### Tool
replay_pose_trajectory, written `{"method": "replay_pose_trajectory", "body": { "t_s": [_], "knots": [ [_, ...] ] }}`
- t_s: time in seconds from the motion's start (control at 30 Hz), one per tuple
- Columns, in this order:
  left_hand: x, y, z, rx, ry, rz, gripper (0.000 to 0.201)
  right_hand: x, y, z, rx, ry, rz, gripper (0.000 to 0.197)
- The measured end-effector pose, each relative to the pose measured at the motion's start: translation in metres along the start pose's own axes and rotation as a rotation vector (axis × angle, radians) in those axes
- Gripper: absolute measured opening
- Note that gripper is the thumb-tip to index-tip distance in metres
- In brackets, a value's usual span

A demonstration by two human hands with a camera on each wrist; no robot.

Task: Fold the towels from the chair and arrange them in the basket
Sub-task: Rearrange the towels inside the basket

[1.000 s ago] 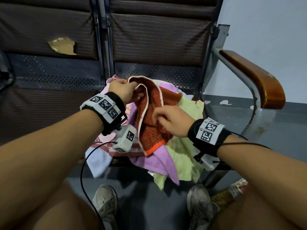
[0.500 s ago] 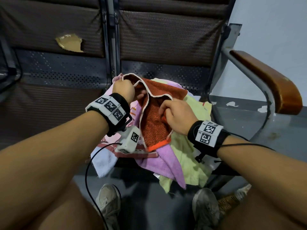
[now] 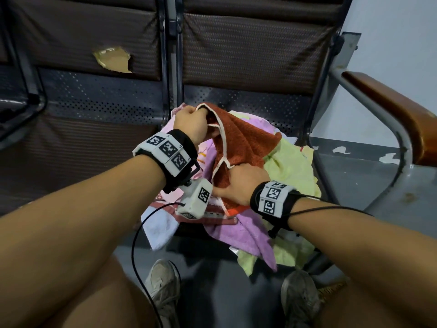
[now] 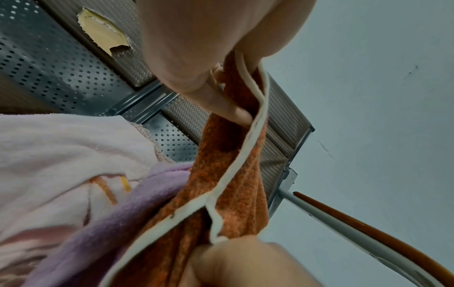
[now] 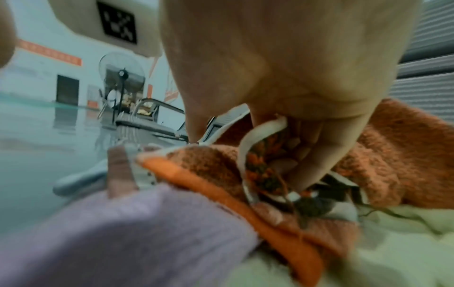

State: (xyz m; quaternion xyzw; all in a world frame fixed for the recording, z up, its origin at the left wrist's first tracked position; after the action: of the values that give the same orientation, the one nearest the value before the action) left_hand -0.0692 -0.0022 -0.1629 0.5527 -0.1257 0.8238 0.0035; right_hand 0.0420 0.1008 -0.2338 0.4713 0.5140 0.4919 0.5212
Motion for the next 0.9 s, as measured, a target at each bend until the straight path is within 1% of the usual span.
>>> {"method": "replay_pose_trajectory", "body": {
  "t_s": [0.07,0.13,0.17,0.27,0.33,0.37,0.4,0.47,0.53,0.6,0.7,0.77,0.83,0.9],
  "knots": [
    [0.002,0.005,-0.002,-0.006,-0.014,0.018,0.011,-0.001,-0.002,-0.002,0.003,0.013,0.060,0.047],
    [0.003,0.015,-0.005,0.008,-0.031,0.015,0.021,0.003,0.000,-0.004,-0.003,-0.002,0.058,0.029],
    [0.003,0.022,-0.008,0.021,-0.037,0.004,0.025,0.006,0.002,-0.004,-0.006,-0.010,0.038,0.023],
    [0.005,0.047,-0.023,0.106,-0.074,-0.116,0.030,0.025,0.016,0.000,0.040,-0.055,-0.036,0.024],
    [0.008,0.061,-0.028,0.183,-0.123,-0.308,0.033,0.045,0.029,0.006,0.077,-0.087,-0.088,0.023],
    [0.009,0.065,-0.028,0.193,-0.154,-0.405,0.037,0.055,0.035,0.010,0.084,-0.098,-0.113,0.021],
    [0.010,0.064,-0.026,0.175,-0.189,-0.482,0.039,0.063,0.041,0.015,0.082,-0.105,-0.135,0.021],
    [0.010,0.058,-0.020,0.121,-0.256,-0.559,0.042,0.076,0.055,0.025,0.094,-0.088,-0.161,0.027],
    [0.012,0.046,-0.016,0.075,-0.282,-0.518,0.046,0.085,0.069,0.033,0.136,-0.060,-0.167,0.031],
    [0.019,0.032,-0.010,0.044,-0.284,-0.396,0.048,0.094,0.082,0.038,0.187,-0.037,-0.184,0.031],
    [0.035,0.013,0.003,0.024,-0.281,-0.187,0.043,0.103,0.101,0.040,0.261,-0.008,-0.186,0.026],
    [0.047,0.003,0.010,0.024,-0.285,-0.098,0.038,0.104,0.115,0.041,0.312,-0.002,-0.197,0.027],
    [0.062,-0.006,0.013,0.028,-0.306,-0.057,0.035,0.105,0.132,0.042,0.378,-0.006,-0.235,0.039],
    [0.081,-0.012,0.015,0.048,-0.335,-0.063,0.034,0.107,0.153,0.044,0.420,-0.017,-0.184,0.054]
  ]
}}
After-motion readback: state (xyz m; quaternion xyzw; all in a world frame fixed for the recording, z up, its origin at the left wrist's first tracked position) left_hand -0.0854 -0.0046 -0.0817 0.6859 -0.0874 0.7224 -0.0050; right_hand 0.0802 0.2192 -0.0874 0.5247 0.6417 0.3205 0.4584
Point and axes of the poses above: each hand's wrist, its own z-axis away from the middle knuckle, its own y-axis out of the back of the hand, x = y × z, the point moved 5 cm from there along -z, towards the middle knuckle, and after that the axes turned 11 degrees about y, right-handed, at the moved point
